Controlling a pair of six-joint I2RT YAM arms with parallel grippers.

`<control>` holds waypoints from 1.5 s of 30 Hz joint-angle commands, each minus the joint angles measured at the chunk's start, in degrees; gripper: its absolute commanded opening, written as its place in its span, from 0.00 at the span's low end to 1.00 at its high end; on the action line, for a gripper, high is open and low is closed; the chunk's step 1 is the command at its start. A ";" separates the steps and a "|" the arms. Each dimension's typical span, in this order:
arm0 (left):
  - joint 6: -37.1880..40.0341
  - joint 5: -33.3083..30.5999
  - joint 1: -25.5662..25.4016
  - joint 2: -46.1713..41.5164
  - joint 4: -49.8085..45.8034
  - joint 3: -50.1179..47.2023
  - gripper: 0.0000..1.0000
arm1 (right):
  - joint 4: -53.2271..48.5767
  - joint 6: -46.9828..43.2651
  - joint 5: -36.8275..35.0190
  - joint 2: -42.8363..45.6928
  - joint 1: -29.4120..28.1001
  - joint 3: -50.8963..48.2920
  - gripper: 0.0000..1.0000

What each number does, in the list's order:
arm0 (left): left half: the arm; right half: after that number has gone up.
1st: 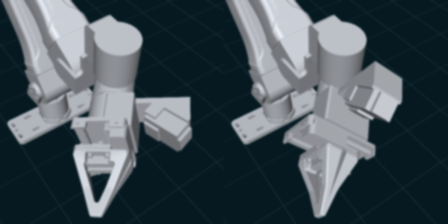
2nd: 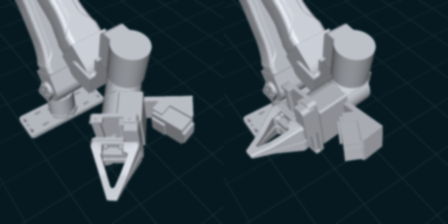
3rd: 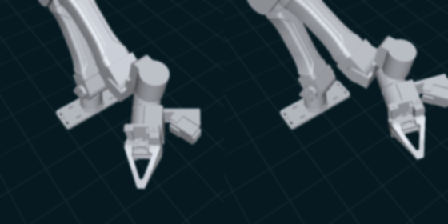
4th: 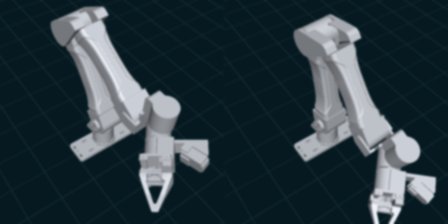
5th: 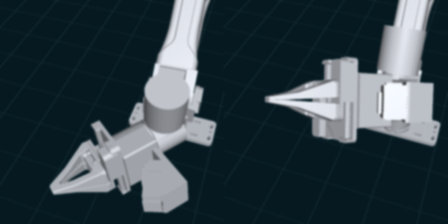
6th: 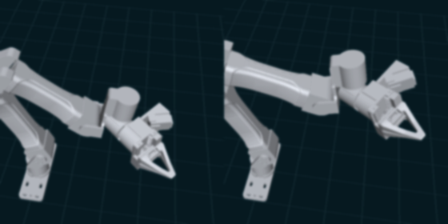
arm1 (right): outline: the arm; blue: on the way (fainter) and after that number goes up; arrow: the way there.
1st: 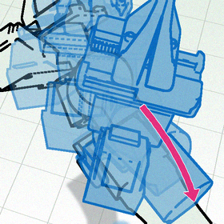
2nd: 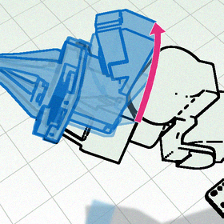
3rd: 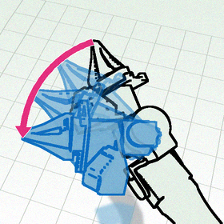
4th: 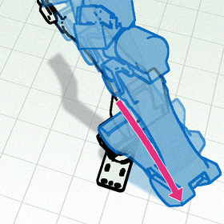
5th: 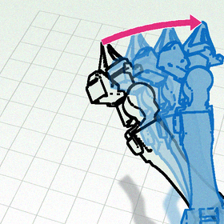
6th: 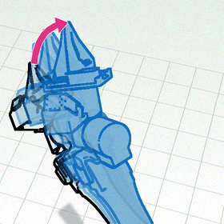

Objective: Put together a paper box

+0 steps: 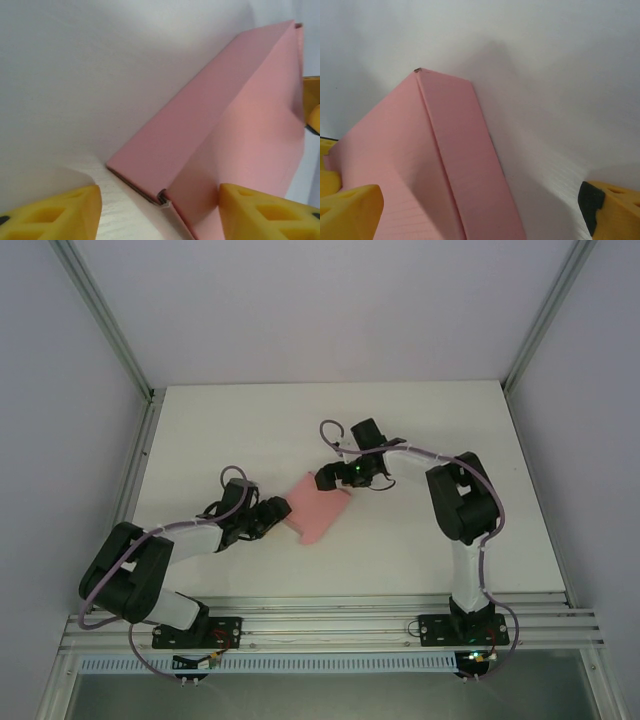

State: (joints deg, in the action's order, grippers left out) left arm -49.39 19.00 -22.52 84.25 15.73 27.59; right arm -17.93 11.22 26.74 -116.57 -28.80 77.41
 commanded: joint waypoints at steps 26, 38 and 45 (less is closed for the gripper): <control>7.22 13.45 1.83 3.27 11.97 -1.64 0.26 | -2.48 14.46 -1.90 20.93 1.89 -18.59 1.00; 8.35 11.64 2.04 1.89 9.67 -3.14 0.13 | 3.10 23.54 6.09 24.79 1.90 -28.21 1.00; 8.15 13.33 2.94 2.21 11.84 -4.14 0.08 | 8.68 25.30 11.49 24.09 1.79 -30.31 1.00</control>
State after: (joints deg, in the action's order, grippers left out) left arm -42.13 31.00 -20.25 86.61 28.40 24.91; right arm -12.53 35.40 34.81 -93.27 -26.94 47.51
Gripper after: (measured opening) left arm 0.087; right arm 0.999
